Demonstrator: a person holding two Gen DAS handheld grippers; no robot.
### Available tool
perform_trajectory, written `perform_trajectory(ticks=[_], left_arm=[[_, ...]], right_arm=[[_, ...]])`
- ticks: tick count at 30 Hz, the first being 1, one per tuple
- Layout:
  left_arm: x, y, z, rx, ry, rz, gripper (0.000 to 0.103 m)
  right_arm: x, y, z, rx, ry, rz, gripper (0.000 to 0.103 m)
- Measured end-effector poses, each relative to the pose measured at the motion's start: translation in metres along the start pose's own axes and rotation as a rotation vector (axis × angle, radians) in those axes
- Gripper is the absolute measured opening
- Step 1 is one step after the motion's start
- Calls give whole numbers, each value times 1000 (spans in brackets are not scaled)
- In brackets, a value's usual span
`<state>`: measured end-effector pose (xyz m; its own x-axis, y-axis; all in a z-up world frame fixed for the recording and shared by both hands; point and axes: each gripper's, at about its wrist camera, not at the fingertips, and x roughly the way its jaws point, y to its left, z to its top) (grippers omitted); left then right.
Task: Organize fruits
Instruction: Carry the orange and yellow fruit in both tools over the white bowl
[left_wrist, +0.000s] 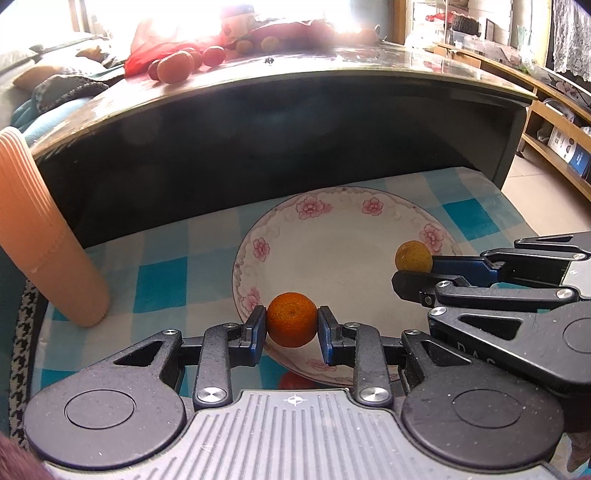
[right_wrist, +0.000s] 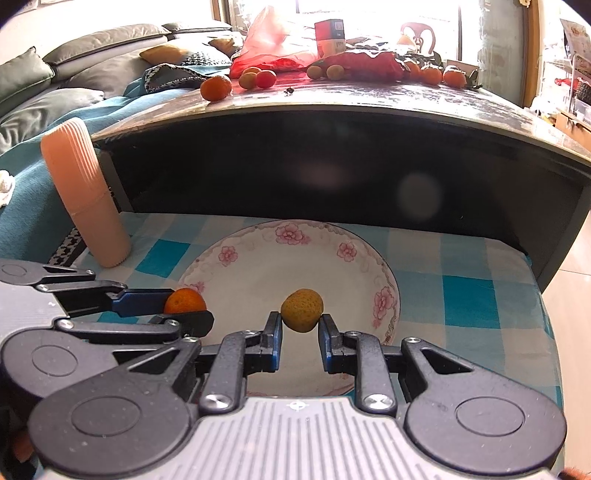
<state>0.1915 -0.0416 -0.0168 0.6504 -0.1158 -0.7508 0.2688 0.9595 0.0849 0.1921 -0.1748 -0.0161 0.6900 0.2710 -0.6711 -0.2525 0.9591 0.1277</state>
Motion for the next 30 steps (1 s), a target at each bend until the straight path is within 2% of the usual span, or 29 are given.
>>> perform_trajectory(ticks=[30], left_arm=[[16,-9,-6,47,-6,13,36]], right_arm=[[25,-12,-8,38,20,11,37]])
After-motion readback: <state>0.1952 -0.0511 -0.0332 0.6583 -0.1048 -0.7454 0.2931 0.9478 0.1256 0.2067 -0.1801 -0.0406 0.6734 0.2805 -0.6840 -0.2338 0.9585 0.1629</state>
